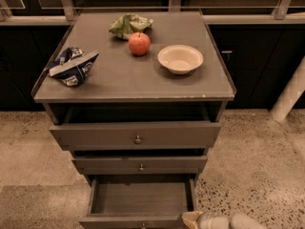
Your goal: Open bottom drawer
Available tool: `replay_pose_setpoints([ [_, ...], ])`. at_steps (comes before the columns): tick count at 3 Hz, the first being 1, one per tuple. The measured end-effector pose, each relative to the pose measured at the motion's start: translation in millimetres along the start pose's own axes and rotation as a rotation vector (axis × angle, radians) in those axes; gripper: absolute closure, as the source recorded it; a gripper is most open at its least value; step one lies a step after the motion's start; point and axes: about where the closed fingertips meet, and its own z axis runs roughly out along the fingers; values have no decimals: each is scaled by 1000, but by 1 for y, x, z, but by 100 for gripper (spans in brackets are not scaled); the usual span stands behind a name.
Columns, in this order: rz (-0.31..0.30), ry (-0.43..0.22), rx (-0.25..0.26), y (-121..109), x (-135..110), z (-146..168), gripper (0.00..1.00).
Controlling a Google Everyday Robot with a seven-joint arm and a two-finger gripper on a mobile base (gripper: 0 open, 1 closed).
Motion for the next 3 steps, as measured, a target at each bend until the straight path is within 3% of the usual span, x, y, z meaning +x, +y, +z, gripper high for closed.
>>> replay_pose_setpoints([
  [1, -61, -12, 23, 1, -33, -11, 36],
  [2, -74, -13, 25, 1, -40, -14, 13],
  [3, -74, -13, 25, 1, -40, -14, 0],
])
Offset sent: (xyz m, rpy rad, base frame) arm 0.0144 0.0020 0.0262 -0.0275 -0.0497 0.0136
